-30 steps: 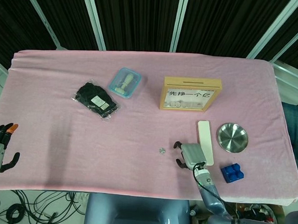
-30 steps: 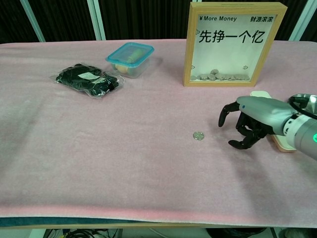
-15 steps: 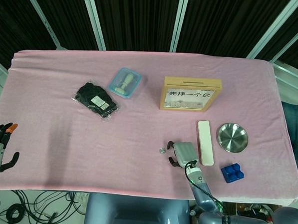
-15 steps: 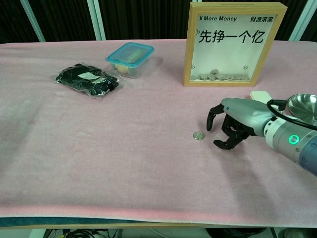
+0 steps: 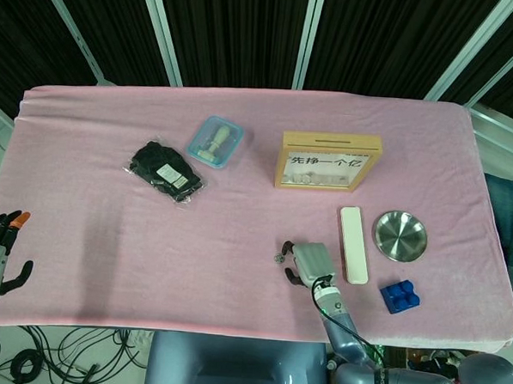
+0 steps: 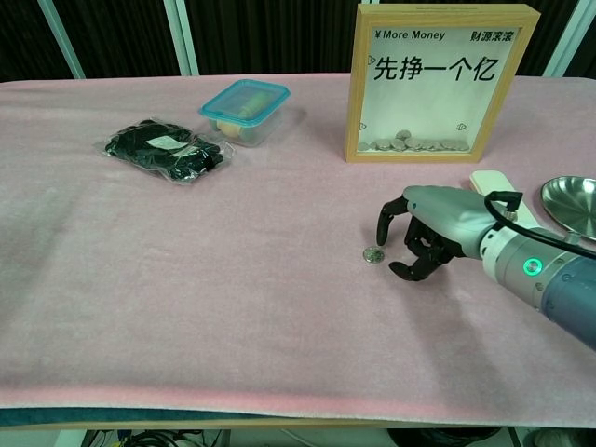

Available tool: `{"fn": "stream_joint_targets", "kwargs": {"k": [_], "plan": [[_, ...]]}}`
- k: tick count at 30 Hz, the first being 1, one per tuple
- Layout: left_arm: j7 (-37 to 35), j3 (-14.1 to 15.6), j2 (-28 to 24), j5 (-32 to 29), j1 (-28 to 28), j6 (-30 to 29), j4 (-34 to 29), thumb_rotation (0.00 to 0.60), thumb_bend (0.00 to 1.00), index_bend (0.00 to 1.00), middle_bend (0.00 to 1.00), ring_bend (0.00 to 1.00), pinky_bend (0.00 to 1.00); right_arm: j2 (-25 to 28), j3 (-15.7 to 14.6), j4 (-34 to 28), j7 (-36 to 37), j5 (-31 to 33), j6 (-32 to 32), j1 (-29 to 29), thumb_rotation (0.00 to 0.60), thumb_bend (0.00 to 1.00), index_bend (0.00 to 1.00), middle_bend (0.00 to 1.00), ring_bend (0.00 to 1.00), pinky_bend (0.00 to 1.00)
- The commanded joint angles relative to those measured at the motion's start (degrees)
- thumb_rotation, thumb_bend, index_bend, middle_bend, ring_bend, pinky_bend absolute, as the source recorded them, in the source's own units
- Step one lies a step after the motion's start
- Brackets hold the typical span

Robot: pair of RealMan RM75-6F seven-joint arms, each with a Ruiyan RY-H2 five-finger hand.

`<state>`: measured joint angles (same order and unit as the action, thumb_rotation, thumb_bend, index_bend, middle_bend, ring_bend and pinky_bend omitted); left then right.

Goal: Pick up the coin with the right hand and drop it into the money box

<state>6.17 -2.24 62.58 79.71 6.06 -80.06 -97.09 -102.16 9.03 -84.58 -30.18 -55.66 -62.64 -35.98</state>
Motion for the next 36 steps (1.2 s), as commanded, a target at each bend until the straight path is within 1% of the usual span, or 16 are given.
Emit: {"fn": "stream_joint_targets", "kwargs": {"k": [1,14,36], "plan": [[-0.04,0.0,-0.03,-0.02,-0.01,-0.01,-0.02,0.6,0.4,0.1,0.05,0.03,0.0,-0.67,-0.04,0.63,-0.27,-0.42,-0.26,-0.15,0.6,0.31,0.42,0.91,0.98,1.0],[-0.24,-0.05,-0.19,-0.23,0.03,0.13,-0.09,0.6,0.4,0.1,0.05,0.03,0.0,-2.83,0.12,3.16,-0.54,-1.25,-0.38,-0.36,0.6,0.31,0.42,0.91,0.98,1.0],[-0.13,-0.03,-0.25,-0.35,0.05,0.2,-0.07,0.6,0.4,0.1,0.05,0.03,0.0,-3.8,-0.07,4.42,0.24,-2.69,-0.13,0.35,0.6,0.31,0.43,0.91,0.98,1.0]]}}
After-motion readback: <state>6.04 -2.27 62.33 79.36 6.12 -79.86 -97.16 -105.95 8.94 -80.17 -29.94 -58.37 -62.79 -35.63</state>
